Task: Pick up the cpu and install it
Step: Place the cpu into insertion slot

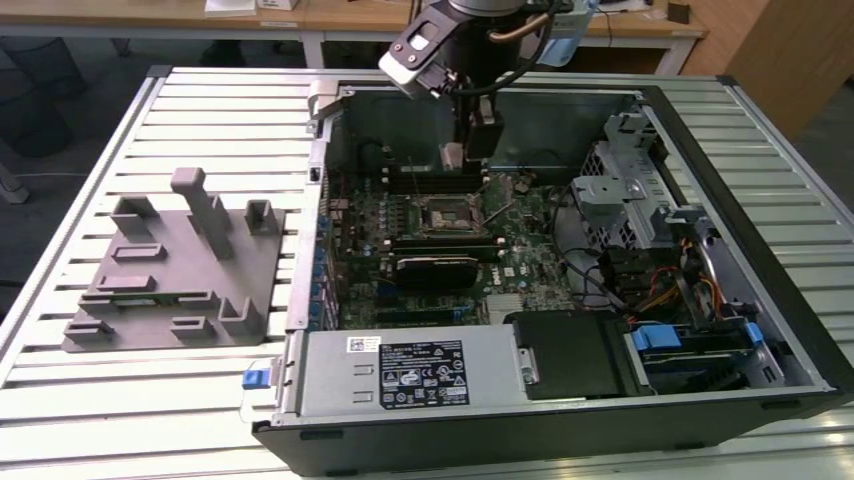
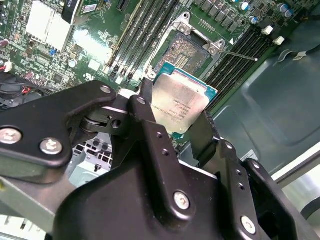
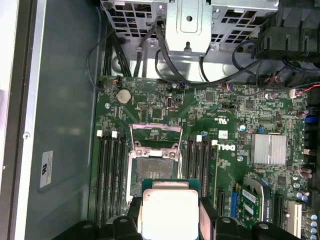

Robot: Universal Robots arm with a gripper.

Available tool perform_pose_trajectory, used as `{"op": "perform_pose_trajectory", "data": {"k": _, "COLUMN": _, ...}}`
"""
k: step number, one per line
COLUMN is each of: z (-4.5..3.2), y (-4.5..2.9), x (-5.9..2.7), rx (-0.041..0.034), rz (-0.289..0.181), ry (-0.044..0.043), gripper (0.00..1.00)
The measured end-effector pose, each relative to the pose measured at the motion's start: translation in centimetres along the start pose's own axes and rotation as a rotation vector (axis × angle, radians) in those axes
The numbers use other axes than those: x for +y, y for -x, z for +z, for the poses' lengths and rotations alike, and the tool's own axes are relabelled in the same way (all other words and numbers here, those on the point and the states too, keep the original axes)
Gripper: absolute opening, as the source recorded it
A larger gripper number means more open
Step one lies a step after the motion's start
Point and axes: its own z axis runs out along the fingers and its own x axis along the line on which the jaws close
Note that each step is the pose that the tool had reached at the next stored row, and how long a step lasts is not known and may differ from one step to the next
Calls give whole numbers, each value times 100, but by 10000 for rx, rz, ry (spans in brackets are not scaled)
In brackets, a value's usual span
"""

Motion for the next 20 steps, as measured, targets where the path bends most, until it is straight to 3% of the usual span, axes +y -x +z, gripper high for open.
{"op": "perform_pose_trajectory", "data": {"k": 7, "z": 87, "y": -48, "x": -1, "rx": -4, "rz": 99, "ry": 0, "gripper": 54}}
{"op": "perform_pose_trajectory", "data": {"k": 16, "z": 221, "y": -51, "x": -6, "rx": -6, "rz": 161, "ry": 1, "gripper": 54}}
{"op": "perform_pose_trajectory", "data": {"k": 20, "z": 239, "y": -51, "x": -6, "rx": -8, "rz": 161, "ry": 0, "gripper": 54}}
